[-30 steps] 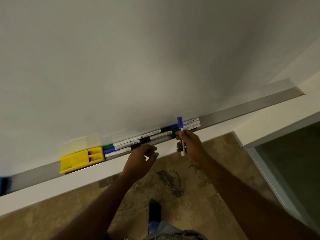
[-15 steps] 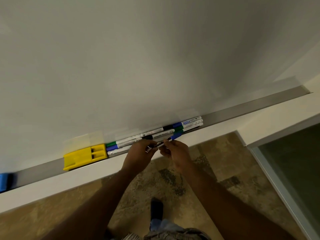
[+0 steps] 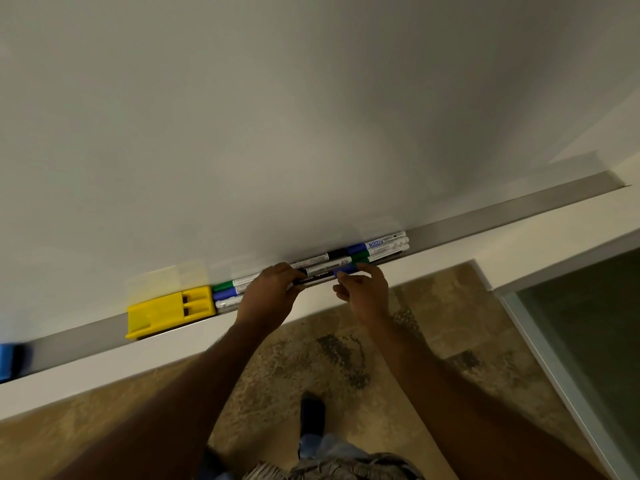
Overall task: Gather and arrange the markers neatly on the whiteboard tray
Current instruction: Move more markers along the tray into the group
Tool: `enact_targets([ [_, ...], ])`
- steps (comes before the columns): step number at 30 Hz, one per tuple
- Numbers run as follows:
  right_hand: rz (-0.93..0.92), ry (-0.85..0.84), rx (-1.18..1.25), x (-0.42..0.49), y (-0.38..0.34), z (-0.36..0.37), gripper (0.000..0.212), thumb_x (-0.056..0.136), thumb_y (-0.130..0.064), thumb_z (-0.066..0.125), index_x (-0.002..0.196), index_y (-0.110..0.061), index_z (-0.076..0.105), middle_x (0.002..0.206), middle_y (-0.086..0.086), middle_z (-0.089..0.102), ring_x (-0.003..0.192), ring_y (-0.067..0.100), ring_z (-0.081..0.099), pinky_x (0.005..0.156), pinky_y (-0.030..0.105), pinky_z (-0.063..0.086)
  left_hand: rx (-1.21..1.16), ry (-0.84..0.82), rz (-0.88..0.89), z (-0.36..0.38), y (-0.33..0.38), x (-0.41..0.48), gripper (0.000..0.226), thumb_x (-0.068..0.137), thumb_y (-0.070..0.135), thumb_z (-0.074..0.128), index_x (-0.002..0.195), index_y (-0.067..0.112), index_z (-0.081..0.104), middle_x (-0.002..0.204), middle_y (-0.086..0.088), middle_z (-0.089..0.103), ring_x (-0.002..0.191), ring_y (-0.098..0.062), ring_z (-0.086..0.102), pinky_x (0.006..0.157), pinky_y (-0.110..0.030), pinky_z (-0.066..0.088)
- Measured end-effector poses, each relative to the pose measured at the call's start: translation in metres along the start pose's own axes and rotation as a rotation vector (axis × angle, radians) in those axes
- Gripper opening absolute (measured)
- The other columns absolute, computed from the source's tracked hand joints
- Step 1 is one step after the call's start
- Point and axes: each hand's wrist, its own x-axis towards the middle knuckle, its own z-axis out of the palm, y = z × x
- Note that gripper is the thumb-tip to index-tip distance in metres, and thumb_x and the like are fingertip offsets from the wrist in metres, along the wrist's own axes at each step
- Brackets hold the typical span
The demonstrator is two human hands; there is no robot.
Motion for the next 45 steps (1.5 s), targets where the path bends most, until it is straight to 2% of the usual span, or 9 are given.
enact_targets([
  [4,-0.231,0.025,-0.435,0.008,0.004,-0.006,0.025,0.083,-0.015,0.074,0.104,-0.008,0.061,0.086,0.011,0.072,0.063,0.017,0.069,0.061,0.027,0.058,0.091,0.033,0.011,0.004,-0.005,0.000,0.020,0.088,0.024,0.066,0.106,0.018,0.071,0.098,-0.001,0.070,0.089,-0.021,0.056,0.075,-0.032,0.046],
  [8,-0.420,0.019,-0.678,0.009,0.005,-0.008,0.020,0.084,-0.021,0.074,0.097,-0.010,0.065,0.083,0.006,0.072,0.071,0.020,0.068,0.070,0.033,0.056,0.093,0.034,0.011,0.009,-0.007,-0.001,0.019,0.087,0.022,0.067,0.105,0.017,0.072,0.096,-0.003,0.070,0.087,-0.023,0.057,0.075,-0.034,0.047],
  [14,-0.492,-0.013,-0.772,0.010,0.006,-0.007,0.018,0.084,-0.025,0.073,0.096,-0.012,0.067,0.087,0.002,0.071,0.076,0.014,0.064,0.072,0.032,0.056,0.074,0.020,0.007,0.015,-0.003,0.002,0.023,0.089,0.022,0.066,0.110,0.016,0.071,0.100,-0.005,0.062,0.091,-0.021,0.055,0.077,-0.032,0.044],
  [23,-0.485,-0.030,-0.832,0.009,0.008,-0.009,0.018,0.085,-0.028,0.071,0.098,-0.016,0.066,0.086,0.002,0.071,0.073,0.011,0.061,0.068,0.027,0.052,0.127,0.015,0.033,0.022,-0.005,0.002,0.024,0.092,0.023,0.061,0.113,0.018,0.069,0.107,-0.002,0.065,0.095,-0.020,0.055,0.078,-0.031,0.042],
  [31,-0.480,-0.031,-0.844,0.009,0.009,-0.008,0.017,0.085,-0.028,0.071,0.097,-0.017,0.066,0.084,0.002,0.070,0.073,0.015,0.064,0.072,0.038,0.057,0.144,0.042,0.042,0.022,-0.001,0.005,0.018,0.090,0.018,0.064,0.105,0.019,0.073,0.099,-0.002,0.068,0.091,-0.022,0.056,0.075,-0.034,0.041],
  [35,-0.473,-0.036,-0.869,0.008,0.011,-0.008,0.017,0.085,-0.029,0.072,0.096,-0.018,0.066,0.083,0.001,0.070,0.073,0.014,0.063,0.070,0.033,0.056,0.119,0.054,0.046,0.021,0.005,0.007,0.015,0.089,0.016,0.064,0.101,0.019,0.074,0.097,-0.001,0.069,0.089,-0.022,0.057,0.074,-0.033,0.041],
  [38,-0.475,-0.030,-0.887,0.006,0.011,-0.007,0.016,0.085,-0.029,0.072,0.095,-0.018,0.066,0.083,0.001,0.071,0.071,0.012,0.062,0.064,0.024,0.048,0.108,0.066,0.043,0.019,0.005,0.003,0.016,0.090,0.019,0.063,0.103,0.019,0.072,0.100,-0.001,0.070,0.090,-0.022,0.058,0.076,-0.035,0.044],
  [45,-0.539,-0.105,-0.904,-0.008,0.019,0.011,0.013,0.087,-0.032,0.068,0.091,-0.020,0.065,0.084,-0.002,0.071,0.070,0.009,0.062,0.064,0.023,0.050,0.088,0.089,-0.039,0.010,-0.015,-0.046,0.016,0.088,0.023,0.065,0.103,0.023,0.069,0.106,0.002,0.068,0.101,-0.017,0.060,0.087,-0.036,0.048],
])
